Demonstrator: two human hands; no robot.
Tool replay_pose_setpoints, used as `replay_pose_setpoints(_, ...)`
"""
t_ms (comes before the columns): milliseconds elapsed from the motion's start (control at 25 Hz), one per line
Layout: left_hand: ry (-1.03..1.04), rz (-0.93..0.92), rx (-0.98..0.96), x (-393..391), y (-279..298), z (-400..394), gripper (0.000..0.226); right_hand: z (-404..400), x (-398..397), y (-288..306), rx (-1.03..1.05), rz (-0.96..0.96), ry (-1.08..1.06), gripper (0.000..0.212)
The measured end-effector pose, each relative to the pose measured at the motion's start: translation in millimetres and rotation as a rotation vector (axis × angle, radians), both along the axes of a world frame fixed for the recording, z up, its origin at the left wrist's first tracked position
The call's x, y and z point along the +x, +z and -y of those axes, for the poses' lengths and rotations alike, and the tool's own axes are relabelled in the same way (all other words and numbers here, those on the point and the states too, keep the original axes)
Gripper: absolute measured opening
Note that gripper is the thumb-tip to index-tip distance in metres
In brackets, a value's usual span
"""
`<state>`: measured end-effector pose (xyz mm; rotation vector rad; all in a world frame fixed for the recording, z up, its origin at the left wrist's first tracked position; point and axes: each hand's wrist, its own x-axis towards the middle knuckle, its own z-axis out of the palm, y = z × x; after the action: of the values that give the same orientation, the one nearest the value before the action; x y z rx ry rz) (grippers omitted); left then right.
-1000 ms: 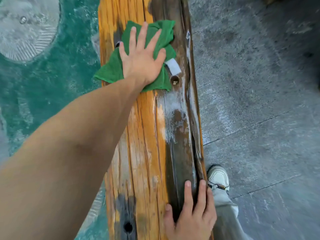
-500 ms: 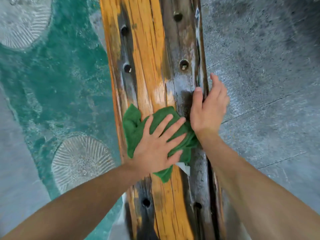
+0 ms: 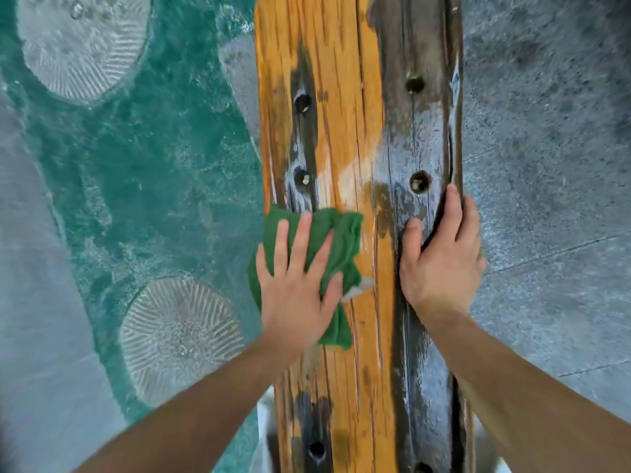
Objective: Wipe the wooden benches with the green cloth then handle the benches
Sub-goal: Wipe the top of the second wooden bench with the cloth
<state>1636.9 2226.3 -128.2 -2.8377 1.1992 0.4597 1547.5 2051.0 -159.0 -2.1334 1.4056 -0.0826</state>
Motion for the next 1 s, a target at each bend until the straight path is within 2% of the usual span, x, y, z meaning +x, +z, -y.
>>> replay_pose_setpoints(80, -0.034, -0.004, -0.048, -17, 1, -17, 0.059, -2, -1, 3, 0.008, 0.004, -0.001, 0.064)
replay_pose_setpoints(280, 0.256, -0.030, -0.189, 214, -20, 170, 0.060, -1, -1, -3, -0.007, -0.008, 0.009, 0.064)
replay_pose_setpoints(360, 0.319, 0.011, -0.161, 255, -19, 213, 0.060, -2, 0, -3, -0.019, -0.003, 0.012, 0.063)
replay_pose_setpoints(440, 0.144, 0.080, -0.082, 217, -21, 194, 0.060, -1, 2, -2, -0.026, -0.027, 0.021, 0.064)
replay_pose_setpoints(520, -0.150, 0.102, -0.028, 136, -12, 117, 0.060, 2, 4, -1, -0.013, -0.055, 0.021, 0.064)
replay_pose_setpoints(600, -0.448, 0.009, -0.001, 58, 1, 20, 0.060, -1, 2, 5, 0.010, -0.050, -0.007, 0.064)
replay_pose_setpoints(680, -0.530, -0.027, -0.036, 68, -5, -8, 0.059, -2, 1, 7, 0.021, -0.033, 0.001, 0.065)
replay_pose_setpoints(760, -0.402, 0.021, -0.089, 133, -14, 53, 0.058, 1, 4, 4, 0.027, -0.040, 0.011, 0.066)
replay_pose_setpoints(800, -0.284, 0.066, -0.083, 170, -16, 101, 0.058, 2, 4, 3, 0.031, -0.045, 0.017, 0.066)
replay_pose_setpoints(880, 0.009, 0.040, -0.091, 237, -14, 191, 0.058, 0, 3, 3, 0.027, -0.056, 0.016, 0.066)
replay_pose_setpoints(960, 0.208, 0.054, -0.110, 266, -17, 255, 0.058, -3, 1, 4, -0.001, -0.047, 0.019, 0.066)
replay_pose_setpoints(1000, 0.207, 0.063, -0.085, 259, -17, 272, 0.058, -3, 2, 4, -0.009, -0.045, 0.035, 0.066)
